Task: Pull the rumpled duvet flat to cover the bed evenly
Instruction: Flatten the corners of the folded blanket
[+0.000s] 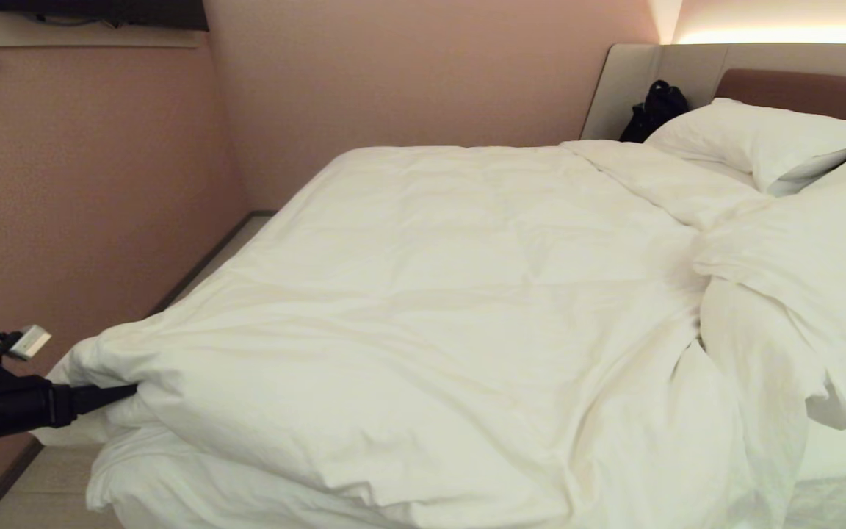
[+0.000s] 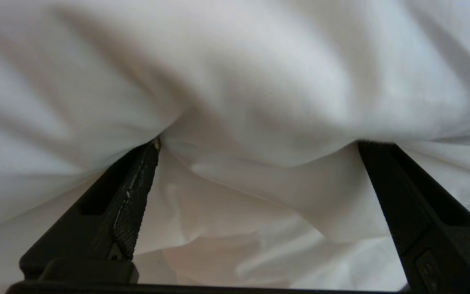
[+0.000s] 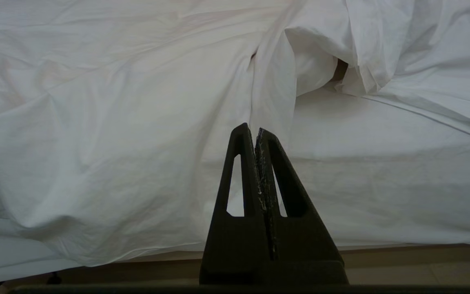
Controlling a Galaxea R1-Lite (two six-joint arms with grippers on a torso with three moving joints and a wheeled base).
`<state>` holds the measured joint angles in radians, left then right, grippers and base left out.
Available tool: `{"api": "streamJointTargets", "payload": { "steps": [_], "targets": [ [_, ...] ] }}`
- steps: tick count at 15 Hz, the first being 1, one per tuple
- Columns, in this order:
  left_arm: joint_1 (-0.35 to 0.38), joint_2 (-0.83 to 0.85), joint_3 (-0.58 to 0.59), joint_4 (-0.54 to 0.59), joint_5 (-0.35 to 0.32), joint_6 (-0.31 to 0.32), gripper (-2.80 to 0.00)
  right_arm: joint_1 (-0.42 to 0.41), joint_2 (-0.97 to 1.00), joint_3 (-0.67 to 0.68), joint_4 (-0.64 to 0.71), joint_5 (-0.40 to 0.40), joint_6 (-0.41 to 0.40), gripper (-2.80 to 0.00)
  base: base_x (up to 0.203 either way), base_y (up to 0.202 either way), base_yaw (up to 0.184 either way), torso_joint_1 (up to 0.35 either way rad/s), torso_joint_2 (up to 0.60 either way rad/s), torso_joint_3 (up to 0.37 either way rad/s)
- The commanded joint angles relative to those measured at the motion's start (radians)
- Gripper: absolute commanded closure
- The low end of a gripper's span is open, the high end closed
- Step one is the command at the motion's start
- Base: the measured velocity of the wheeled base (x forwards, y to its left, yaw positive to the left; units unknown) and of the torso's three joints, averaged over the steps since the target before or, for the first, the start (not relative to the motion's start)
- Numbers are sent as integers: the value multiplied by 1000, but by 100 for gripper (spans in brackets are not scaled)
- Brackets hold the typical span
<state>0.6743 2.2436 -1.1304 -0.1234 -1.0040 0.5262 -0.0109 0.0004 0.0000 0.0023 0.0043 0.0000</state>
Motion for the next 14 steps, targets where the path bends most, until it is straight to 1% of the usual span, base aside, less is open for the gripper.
{"api": "streamJointTargets", "payload": {
  "steps": [1,4,5,7,12,13,14],
  "targets": [
    [-19,21,-5,-7,-7,0,-280,0,0,0,-1,0,0,0,0,0,0,0,0,0],
    [-56,39,-40,-9,-8,-40,-280,0,0,0,-1,0,0,0,0,0,0,0,0,0],
    [-62,46,-43,-12,-8,-41,-280,0,0,0,-1,0,0,0,0,0,0,0,0,0],
    [-67,57,-52,-19,-5,-49,-280,0,0,0,-1,0,0,0,0,0,0,0,0,0],
    [-70,67,-74,-19,-7,-118,-280,0,0,0,-1,0,0,0,0,0,0,0,0,0],
    [-70,66,-84,-19,-6,-128,0,0,0,0,-1,0,0,0,0,0,0,0,0,0],
    [-70,63,-90,-18,-8,-130,0,0,0,0,-1,0,0,0,0,0,0,0,0,0]
  ]
}}
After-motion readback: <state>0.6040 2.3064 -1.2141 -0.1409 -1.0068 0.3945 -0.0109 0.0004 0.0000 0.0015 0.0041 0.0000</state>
